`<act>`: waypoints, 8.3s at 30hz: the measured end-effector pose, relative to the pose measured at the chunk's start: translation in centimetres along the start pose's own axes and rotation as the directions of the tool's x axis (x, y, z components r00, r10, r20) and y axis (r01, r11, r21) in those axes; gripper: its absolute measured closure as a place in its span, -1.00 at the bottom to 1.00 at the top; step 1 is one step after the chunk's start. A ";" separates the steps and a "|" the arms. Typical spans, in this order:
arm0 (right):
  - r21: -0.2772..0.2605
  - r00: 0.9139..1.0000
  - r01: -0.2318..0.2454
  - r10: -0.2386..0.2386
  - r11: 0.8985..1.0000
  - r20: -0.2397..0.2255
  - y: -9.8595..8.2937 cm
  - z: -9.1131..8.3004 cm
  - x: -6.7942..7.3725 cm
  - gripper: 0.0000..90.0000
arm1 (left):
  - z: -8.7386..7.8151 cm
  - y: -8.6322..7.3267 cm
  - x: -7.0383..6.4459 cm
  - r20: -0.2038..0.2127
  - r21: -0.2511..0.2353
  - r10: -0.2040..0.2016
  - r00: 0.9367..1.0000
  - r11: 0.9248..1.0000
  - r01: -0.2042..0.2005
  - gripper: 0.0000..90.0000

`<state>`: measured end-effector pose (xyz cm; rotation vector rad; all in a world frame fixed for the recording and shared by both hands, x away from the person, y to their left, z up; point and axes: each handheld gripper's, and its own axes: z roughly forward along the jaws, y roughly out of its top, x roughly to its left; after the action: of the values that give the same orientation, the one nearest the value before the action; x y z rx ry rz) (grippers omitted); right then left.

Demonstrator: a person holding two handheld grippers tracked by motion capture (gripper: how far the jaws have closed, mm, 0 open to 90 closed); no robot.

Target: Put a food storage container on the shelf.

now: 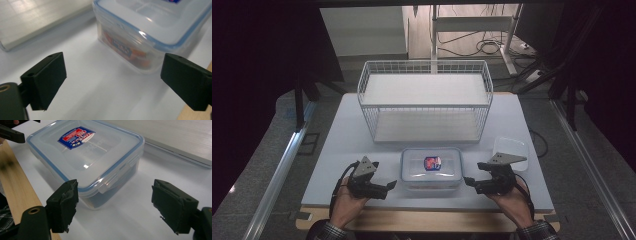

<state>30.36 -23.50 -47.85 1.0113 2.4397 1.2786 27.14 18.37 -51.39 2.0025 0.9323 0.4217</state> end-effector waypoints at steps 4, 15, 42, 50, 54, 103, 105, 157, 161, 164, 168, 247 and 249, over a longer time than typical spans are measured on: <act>0.001 1.000 -0.012 0.012 1.000 0.011 0.2 0.2 0.0 -0.57 | 0.1 0.0 0.7 0.013 -0.037 -0.048 0.999 0.998 0.048 -0.89; 0.065 0.998 -0.065 0.066 0.996 -0.022 1.6 1.5 0.1 -0.64 | 1.5 2.6 0.4 0.077 0.085 -0.084 0.993 0.993 0.078 -0.94; 0.188 0.946 -0.230 0.265 0.955 -0.188 2.6 6.2 -1.4 -0.79 | 6.2 4.1 1.3 0.383 0.221 -0.244 0.891 0.961 0.168 -0.95; 0.175 0.947 -0.240 0.270 0.955 -0.172 2.4 4.0 -0.6 -0.35 | 3.3 3.8 0.0 0.334 0.155 -0.148 0.931 0.983 0.100 -0.48; 0.141 0.937 -0.267 0.291 0.953 -0.192 1.9 2.6 -0.5 -0.08 | 2.0 3.2 -0.2 0.330 0.113 -0.165 0.929 0.984 0.135 -0.15; 0.014 0.943 -0.270 0.268 0.963 -0.196 2.6 0.7 0.9 0.11 | 0.0 3.6 0.9 0.374 0.048 -0.355 0.857 0.930 0.365 0.19; 0.006 0.945 -0.267 0.263 0.964 -0.196 3.1 0.6 0.8 0.11 | -0.3 4.2 1.0 0.367 0.036 -0.348 0.862 0.932 0.361 0.18; -0.175 0.974 -0.170 0.138 0.970 -0.180 22.0 -2.8 -3.8 0.10 | -4.6 21.0 8.3 0.329 -0.140 -0.257 0.909 0.938 0.316 0.18; -0.175 0.974 -0.180 0.150 0.968 -0.172 22.8 -2.5 -4.5 0.10 | -3.8 21.5 9.2 0.341 -0.142 -0.270 0.900 0.932 0.333 0.18; -0.176 0.973 -0.187 0.158 0.967 -0.167 23.3 -2.1 -5.0 0.10 | -3.3 21.7 9.9 0.346 -0.145 -0.279 0.896 0.927 0.345 0.18; -0.174 0.970 -0.201 0.172 0.964 -0.171 24.0 -1.6 -5.6 0.10 | -2.9 22.0 10.6 0.345 -0.148 -0.291 0.892 0.922 0.357 0.18; -0.116 0.999 0.003 0.001 0.993 0.032 22.1 2.8 -3.8 0.95 | -0.2 19.9 8.4 0.053 -0.164 -0.150 0.987 0.974 0.157 0.89; -0.114 0.999 0.002 0.002 0.993 0.035 22.1 3.0 -3.8 0.95 | 0.0 20.1 8.4 0.046 -0.164 -0.155 0.987 0.973 0.161 0.88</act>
<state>45.16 -15.48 -32.78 0.9949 2.3120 1.3715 41.87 17.70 -35.39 1.7641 0.9943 0.3647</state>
